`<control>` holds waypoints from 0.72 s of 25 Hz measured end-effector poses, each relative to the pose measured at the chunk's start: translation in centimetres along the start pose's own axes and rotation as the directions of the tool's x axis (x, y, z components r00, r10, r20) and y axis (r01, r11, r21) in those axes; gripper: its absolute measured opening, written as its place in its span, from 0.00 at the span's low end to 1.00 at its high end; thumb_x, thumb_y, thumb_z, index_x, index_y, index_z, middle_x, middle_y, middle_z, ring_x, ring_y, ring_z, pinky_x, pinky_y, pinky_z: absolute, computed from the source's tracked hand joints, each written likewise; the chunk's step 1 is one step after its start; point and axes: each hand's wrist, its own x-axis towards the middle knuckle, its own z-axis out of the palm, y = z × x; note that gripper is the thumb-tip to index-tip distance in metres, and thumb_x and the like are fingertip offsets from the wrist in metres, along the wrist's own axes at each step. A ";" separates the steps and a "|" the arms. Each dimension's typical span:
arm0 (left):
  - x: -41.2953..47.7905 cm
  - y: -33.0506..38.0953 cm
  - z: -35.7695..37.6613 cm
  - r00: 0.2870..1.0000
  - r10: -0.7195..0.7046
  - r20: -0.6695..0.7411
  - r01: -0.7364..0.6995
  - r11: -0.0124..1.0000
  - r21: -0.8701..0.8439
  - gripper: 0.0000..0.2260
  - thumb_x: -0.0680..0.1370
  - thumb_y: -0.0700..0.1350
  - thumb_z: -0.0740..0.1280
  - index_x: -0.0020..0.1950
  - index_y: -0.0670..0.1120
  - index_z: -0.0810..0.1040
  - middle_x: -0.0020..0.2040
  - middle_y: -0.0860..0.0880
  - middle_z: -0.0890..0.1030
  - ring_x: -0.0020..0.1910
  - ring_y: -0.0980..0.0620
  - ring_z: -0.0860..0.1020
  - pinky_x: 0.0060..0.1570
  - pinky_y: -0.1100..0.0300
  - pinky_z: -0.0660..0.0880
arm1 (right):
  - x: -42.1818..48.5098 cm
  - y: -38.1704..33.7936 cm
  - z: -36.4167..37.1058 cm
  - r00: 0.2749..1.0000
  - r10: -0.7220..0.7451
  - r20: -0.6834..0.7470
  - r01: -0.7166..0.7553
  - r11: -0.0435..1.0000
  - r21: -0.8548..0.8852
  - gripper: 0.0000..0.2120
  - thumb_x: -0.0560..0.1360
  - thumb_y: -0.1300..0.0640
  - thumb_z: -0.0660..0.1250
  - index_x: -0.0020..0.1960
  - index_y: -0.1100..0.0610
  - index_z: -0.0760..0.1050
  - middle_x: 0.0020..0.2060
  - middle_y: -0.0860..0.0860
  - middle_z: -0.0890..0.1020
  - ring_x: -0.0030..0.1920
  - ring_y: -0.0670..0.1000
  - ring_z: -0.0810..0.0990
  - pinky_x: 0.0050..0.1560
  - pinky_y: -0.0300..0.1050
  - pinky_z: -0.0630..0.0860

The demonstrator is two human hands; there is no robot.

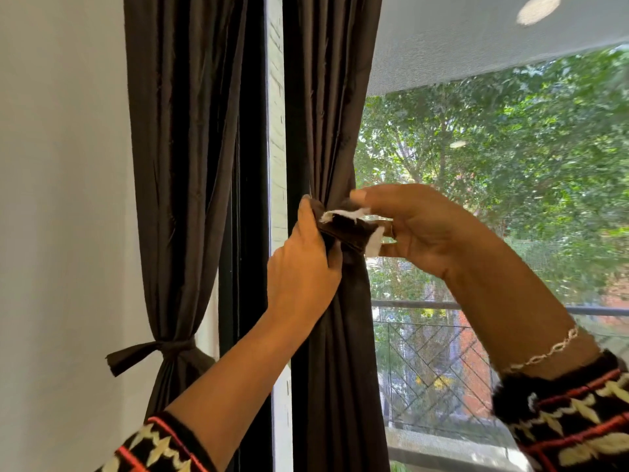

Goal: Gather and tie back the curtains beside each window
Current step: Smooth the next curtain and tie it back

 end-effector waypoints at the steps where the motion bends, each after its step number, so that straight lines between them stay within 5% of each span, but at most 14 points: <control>1: 0.0 0.1 -0.1 0.999 -0.018 0.033 0.017 1.000 0.012 0.32 0.77 0.46 0.63 0.76 0.44 0.50 0.63 0.43 0.74 0.55 0.40 0.76 0.50 0.48 0.72 | -0.1 0.1 0.4 0.999 -0.045 0.001 0.045 0.995 -0.090 0.06 0.64 0.58 0.72 0.41 0.55 0.79 0.37 0.51 0.81 0.34 0.47 0.81 0.37 0.43 0.78; 4: -0.6 0.4 -1.0 0.994 -0.038 0.106 0.050 0.993 -0.107 0.38 0.75 0.48 0.65 0.76 0.46 0.46 0.74 0.47 0.60 0.66 0.47 0.69 0.55 0.52 0.72 | -0.1 0.3 1.4 0.991 -0.131 0.015 0.131 0.973 -0.189 0.15 0.66 0.71 0.70 0.51 0.60 0.77 0.40 0.51 0.82 0.38 0.48 0.82 0.40 0.43 0.78; 7: -1.9 1.0 -2.8 0.982 0.183 -0.055 -0.189 0.973 -0.131 0.36 0.71 0.53 0.62 0.75 0.49 0.51 0.74 0.48 0.59 0.73 0.53 0.57 0.68 0.50 0.60 | -0.1 0.5 1.7 0.979 -0.201 0.012 0.198 0.952 -0.233 0.21 0.65 0.75 0.69 0.57 0.64 0.75 0.44 0.55 0.82 0.38 0.49 0.81 0.40 0.41 0.79; 9: -1.6 0.9 -3.9 0.931 0.342 -0.124 -0.343 0.939 0.018 0.26 0.72 0.54 0.62 0.69 0.49 0.67 0.66 0.48 0.71 0.69 0.51 0.65 0.68 0.41 0.55 | -0.2 0.5 1.7 0.971 -0.237 0.036 0.238 0.936 -0.257 0.20 0.65 0.75 0.69 0.55 0.65 0.76 0.44 0.58 0.81 0.37 0.48 0.80 0.39 0.41 0.77; 11: -0.6 1.0 -4.9 0.926 0.357 -0.123 -0.352 0.934 0.060 0.14 0.74 0.52 0.64 0.57 0.48 0.78 0.54 0.50 0.78 0.58 0.50 0.74 0.66 0.38 0.58 | -0.2 0.4 1.7 0.971 -0.226 0.071 0.237 0.941 -0.241 0.20 0.64 0.76 0.68 0.54 0.65 0.76 0.42 0.55 0.80 0.33 0.45 0.79 0.37 0.38 0.77; 15: 1.2 1.1 -6.1 0.952 0.306 0.004 -0.306 0.951 0.054 0.08 0.74 0.43 0.67 0.52 0.45 0.79 0.47 0.50 0.81 0.49 0.46 0.75 0.51 0.47 0.69 | -0.5 0.0 1.4 0.976 -0.167 0.142 0.198 0.949 -0.246 0.25 0.63 0.79 0.68 0.51 0.55 0.76 0.44 0.50 0.79 0.32 0.45 0.78 0.40 0.40 0.78; 18: 1.9 1.1 -6.2 0.955 0.289 0.072 -0.292 0.956 0.026 0.09 0.74 0.39 0.67 0.54 0.44 0.78 0.47 0.50 0.80 0.49 0.47 0.73 0.49 0.53 0.71 | -0.4 0.1 1.1 0.976 -0.160 0.147 0.196 0.940 -0.280 0.31 0.63 0.80 0.67 0.61 0.59 0.73 0.51 0.56 0.79 0.39 0.53 0.77 0.47 0.49 0.77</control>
